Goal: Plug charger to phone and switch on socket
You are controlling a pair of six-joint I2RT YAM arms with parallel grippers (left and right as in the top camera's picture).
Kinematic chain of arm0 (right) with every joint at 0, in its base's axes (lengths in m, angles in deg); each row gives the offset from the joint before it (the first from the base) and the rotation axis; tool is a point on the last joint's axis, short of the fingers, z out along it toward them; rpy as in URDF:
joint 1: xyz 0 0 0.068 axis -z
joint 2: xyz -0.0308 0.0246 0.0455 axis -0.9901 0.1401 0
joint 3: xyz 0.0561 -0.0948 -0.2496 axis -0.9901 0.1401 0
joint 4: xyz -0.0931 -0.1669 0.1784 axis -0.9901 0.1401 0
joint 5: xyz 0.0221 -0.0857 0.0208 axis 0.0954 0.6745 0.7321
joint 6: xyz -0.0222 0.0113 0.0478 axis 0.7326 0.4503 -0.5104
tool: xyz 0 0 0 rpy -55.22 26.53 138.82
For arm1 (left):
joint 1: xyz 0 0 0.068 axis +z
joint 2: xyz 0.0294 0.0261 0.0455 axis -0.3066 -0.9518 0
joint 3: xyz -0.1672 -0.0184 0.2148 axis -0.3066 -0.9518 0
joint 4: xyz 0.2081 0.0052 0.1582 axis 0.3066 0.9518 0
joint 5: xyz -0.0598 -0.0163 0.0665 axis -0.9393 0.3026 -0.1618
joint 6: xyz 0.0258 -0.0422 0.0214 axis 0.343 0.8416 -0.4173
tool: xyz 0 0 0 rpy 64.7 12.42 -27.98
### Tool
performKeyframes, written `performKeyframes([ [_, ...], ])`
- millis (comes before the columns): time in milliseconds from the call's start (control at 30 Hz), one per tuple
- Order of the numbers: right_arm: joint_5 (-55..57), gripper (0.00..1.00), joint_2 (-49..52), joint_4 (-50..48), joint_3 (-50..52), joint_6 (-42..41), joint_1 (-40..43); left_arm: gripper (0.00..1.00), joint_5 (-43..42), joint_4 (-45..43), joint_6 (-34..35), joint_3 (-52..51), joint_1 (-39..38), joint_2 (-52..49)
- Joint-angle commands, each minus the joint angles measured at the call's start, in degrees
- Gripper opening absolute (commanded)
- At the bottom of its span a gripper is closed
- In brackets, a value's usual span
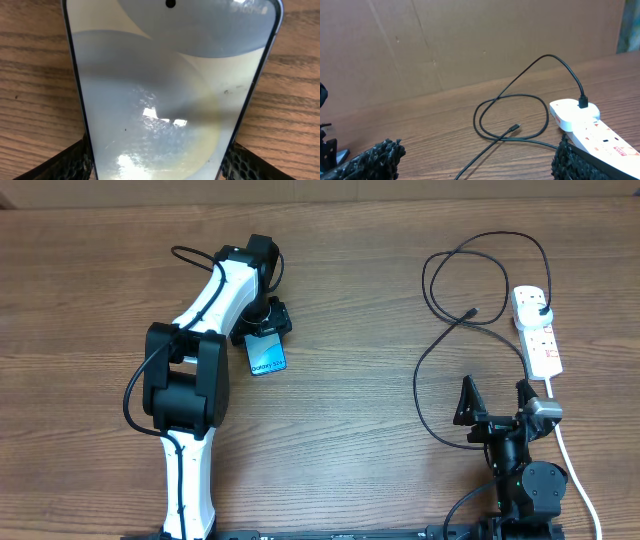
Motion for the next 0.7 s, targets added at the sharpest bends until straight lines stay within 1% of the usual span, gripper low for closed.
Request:
performKeyframes([
  [0,0.37,1.00,-0.02,-0.33,0.59,0.31,-0.22,0.72,2.73,1.86,0.33,-0.24,0.04,-2.40],
  [200,0.39,1.00,-0.02,-0.33,0.59,0.31,-0.22,0.71,2.71,6.10,0.22,3.58,0.02,-2.40],
  [367,0.39,1.00,-0.02,-0.33,0.59,0.31,-0.22,0.71,1.99,11.19,-1.88,7.41,0.02,-2.40],
  [567,0.39,1.00,-0.02,-0.33,0.59,0.31,-0.22,0.70,-3.85,14.91,-6.78,9.99,0.02,-2.40],
  [667,0.39,1.00,-0.02,-0.33,0.59,0.31,-0.22,0.69,-8.92,16.76,-10.05,10.82,0.02,-2.40],
])
